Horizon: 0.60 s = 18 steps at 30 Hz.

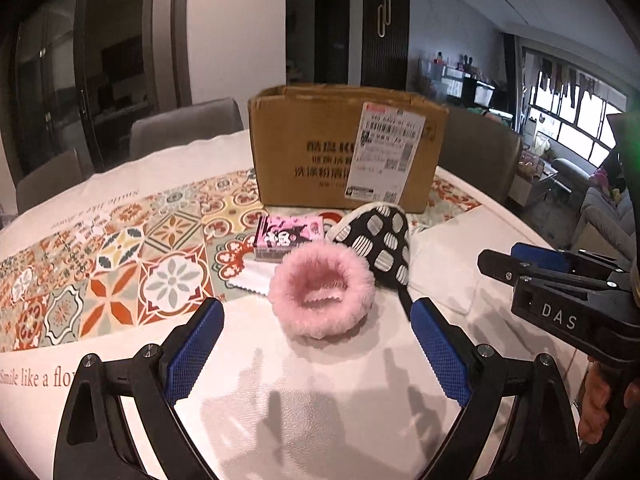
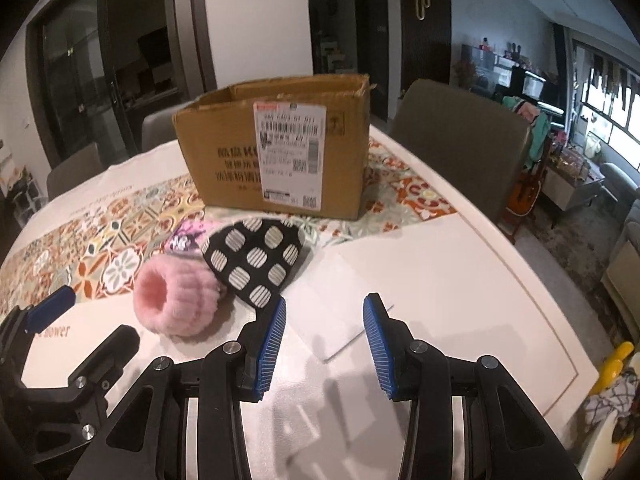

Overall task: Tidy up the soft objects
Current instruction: 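Move both tools back toward the scrunchie and white cloth on the table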

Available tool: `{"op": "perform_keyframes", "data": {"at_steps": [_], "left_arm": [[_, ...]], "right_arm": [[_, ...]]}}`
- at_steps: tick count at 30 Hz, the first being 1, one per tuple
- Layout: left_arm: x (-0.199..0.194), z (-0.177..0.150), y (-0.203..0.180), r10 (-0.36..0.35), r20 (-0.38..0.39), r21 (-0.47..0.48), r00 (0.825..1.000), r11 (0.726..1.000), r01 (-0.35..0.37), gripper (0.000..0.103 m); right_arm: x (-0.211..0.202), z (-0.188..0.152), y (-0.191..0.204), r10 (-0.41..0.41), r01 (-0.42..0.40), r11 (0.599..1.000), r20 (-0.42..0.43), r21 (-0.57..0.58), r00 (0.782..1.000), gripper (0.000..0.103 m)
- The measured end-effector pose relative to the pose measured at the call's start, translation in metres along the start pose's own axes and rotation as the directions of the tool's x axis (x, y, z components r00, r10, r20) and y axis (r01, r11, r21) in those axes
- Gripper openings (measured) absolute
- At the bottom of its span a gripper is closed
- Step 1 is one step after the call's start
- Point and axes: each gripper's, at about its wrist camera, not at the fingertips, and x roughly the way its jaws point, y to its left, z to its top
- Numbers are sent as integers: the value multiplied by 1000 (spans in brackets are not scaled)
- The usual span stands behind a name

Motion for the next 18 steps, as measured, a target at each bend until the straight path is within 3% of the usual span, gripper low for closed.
{"op": "perform_keyframes", "data": {"at_steps": [10, 18], "left_arm": [[25, 0, 4, 1, -25, -5, 1000, 1000, -1, 96], [40, 1, 4, -3, -36, -12, 999, 1000, 3, 96]], "right_arm": [[44, -5, 0, 27, -28, 1000, -106, -7, 994, 42], [64, -3, 2, 15, -19, 999, -130, -26, 991, 42]]}}
